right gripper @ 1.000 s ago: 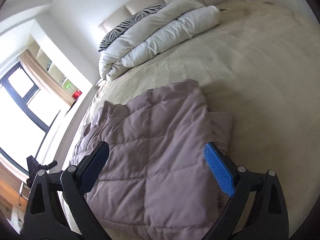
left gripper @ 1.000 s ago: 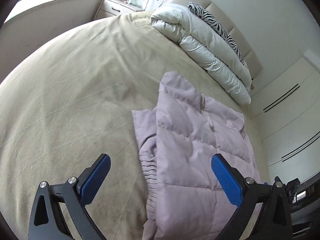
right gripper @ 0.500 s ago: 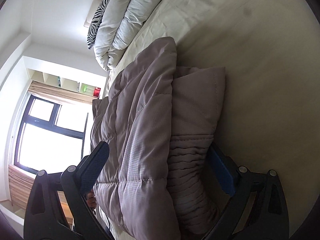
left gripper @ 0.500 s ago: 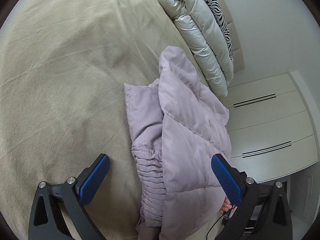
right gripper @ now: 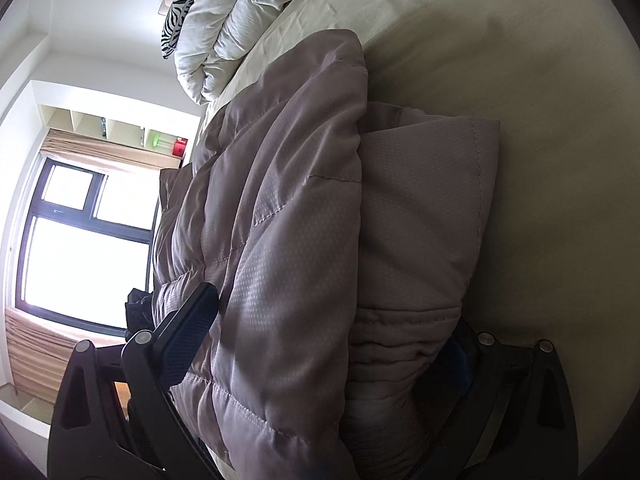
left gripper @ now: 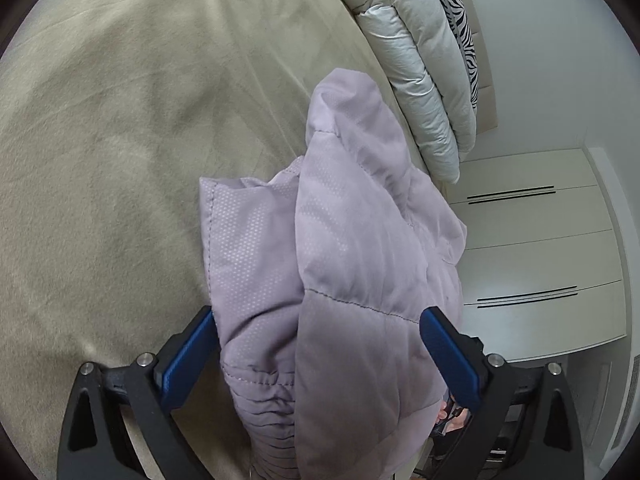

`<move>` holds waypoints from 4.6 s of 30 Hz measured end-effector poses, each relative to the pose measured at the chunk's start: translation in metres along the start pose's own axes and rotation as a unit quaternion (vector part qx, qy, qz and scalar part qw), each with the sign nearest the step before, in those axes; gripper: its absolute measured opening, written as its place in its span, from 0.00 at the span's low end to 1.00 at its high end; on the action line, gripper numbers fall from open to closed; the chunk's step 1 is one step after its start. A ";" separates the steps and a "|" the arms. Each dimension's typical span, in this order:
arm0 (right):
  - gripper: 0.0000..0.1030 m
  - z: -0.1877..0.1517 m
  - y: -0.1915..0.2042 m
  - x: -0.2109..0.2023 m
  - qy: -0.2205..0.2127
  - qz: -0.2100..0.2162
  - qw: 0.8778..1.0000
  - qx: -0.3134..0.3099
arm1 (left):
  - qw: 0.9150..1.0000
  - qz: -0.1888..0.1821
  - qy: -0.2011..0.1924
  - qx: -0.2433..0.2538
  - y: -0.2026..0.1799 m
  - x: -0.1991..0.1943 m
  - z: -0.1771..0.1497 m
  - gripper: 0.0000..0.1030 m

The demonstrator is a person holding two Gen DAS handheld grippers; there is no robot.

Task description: Fold large clothes

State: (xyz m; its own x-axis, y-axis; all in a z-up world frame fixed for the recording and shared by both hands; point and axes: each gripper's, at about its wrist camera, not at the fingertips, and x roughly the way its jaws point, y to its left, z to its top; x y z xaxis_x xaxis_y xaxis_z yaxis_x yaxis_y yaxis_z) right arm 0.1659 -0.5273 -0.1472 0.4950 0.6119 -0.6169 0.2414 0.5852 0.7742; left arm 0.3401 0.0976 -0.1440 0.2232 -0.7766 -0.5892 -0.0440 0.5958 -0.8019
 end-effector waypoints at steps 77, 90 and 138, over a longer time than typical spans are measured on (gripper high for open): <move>1.00 -0.333 0.281 -0.175 -0.419 -0.251 0.826 -0.282 | 0.757 0.343 -0.434 0.348 -0.223 -0.222 -0.323 1.00; 1.00 -0.365 0.350 -0.144 -0.276 -0.277 0.884 -0.258 | 0.840 0.354 -0.293 0.287 -0.207 -0.167 -0.335 1.00; 1.00 -0.382 0.315 -0.044 -0.166 -0.347 0.883 -0.269 | 0.857 0.388 -0.226 0.252 -0.155 -0.126 -0.331 1.00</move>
State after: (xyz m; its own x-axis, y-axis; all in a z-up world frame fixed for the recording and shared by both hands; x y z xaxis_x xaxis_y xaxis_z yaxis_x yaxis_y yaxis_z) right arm -0.0992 -0.1667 0.0695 0.6219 -0.1307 -0.7721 0.1958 0.9806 -0.0083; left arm -0.0039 0.0350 0.0215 0.6771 -0.0152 -0.7358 0.0512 0.9983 0.0265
